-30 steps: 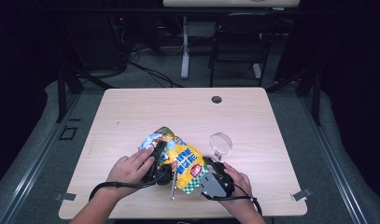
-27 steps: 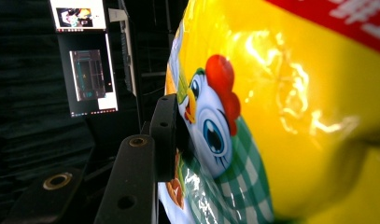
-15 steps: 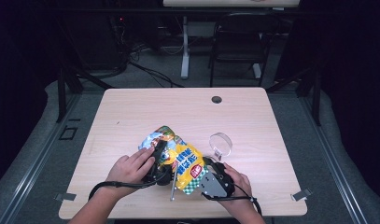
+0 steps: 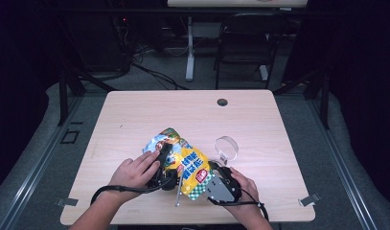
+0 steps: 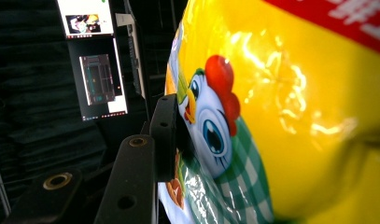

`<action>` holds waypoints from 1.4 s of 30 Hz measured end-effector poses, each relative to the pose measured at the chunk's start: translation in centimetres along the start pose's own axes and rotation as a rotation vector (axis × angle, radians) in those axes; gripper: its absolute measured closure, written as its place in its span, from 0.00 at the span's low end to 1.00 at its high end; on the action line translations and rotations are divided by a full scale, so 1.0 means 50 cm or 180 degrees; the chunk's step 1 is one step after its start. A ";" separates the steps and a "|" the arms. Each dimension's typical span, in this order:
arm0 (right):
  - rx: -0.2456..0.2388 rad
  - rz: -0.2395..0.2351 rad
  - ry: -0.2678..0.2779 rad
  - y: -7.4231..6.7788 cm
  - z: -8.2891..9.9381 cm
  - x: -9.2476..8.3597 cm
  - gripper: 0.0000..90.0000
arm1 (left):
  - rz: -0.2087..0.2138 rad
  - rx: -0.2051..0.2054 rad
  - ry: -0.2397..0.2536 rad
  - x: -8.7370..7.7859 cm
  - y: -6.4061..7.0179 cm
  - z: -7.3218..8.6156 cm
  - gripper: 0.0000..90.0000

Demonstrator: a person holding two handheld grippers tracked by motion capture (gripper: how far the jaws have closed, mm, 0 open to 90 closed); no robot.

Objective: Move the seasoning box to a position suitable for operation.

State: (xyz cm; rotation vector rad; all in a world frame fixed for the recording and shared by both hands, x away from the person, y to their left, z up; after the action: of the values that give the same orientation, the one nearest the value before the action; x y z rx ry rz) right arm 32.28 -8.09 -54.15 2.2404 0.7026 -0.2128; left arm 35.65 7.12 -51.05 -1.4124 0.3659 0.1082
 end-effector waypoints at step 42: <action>0.0056 -0.0023 0.0013 0.000 0.002 0.000 0.79 | -0.0117 0.0221 -0.0019 -0.003 -0.015 -0.005 0.73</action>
State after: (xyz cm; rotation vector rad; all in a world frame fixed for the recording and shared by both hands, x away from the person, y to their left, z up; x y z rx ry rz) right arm 32.27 -8.17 -54.20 2.2559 0.7136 -0.2187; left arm 35.68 6.78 -50.35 -1.3493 0.3356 0.0691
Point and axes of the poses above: each handheld gripper's, and its own axes: x roughly forward along the jaws, z roughly out of its underside, y roughly to its right, the point moved 9 cm from there along x, roughly forward along the jaws, and after that the axes turned 2 degrees about x, right-handed, at the moved point
